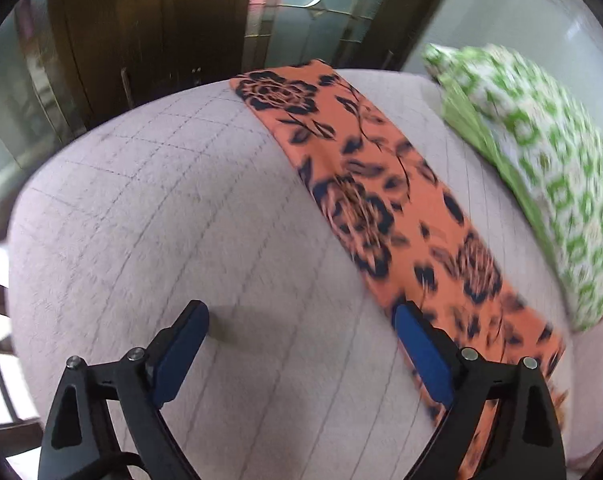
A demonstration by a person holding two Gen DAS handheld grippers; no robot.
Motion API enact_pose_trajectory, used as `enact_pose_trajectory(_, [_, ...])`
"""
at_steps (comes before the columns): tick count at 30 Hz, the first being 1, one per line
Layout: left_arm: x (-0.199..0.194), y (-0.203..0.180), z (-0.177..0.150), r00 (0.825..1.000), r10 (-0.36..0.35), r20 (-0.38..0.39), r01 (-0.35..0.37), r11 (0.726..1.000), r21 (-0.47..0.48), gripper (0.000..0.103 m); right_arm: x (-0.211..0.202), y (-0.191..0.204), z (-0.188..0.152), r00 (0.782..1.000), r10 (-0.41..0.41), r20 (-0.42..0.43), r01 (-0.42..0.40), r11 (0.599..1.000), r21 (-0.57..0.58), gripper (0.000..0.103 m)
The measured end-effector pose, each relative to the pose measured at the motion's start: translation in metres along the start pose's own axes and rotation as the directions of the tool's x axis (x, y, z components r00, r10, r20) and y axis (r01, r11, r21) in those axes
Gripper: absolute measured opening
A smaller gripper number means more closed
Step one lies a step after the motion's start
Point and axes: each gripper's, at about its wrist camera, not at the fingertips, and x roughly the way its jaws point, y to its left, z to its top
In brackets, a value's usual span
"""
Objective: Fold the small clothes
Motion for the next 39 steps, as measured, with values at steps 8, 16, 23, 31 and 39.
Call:
enact_pose_trajectory(8, [0.028, -0.006, 0.051, 0.992, -0.107, 0.060, 0.108, 0.994, -0.009, 0.067, 0.010, 0.035, -0.015, 0.988, 0.133, -0.077, -0.138, 0.988, -0.070, 0.014])
enact_pose_trajectory(16, [0.040, -0.010, 0.064, 0.987, -0.147, 0.070, 0.150, 0.988, -0.038, 0.006, 0.003, 0.017, -0.014, 0.984, 0.167, -0.065, -0.169, 0.985, -0.022, 0.014])
enact_pose_trajectory(23, [-0.028, -0.070, 0.042, 0.963, -0.167, 0.214, 0.136, 0.979, 0.153, 0.005, -0.011, -0.001, -0.004, 0.986, 0.168, -0.003, -0.168, 0.985, 0.035, 0.014])
enact_pose_trajectory(31, [-0.130, -0.209, -0.083, 0.888, -0.400, 0.226, 0.197, 0.776, 0.599, 0.005, -0.044, -0.035, 0.007, 0.980, 0.169, 0.104, -0.182, 0.973, 0.142, 0.014])
enact_pose_trajectory(39, [-0.151, -0.312, -0.309, 0.897, -0.421, -0.137, 0.263, 0.258, 0.930, 0.018, -0.069, -0.078, 0.022, 0.972, 0.085, 0.218, -0.136, 0.964, 0.230, 0.014])
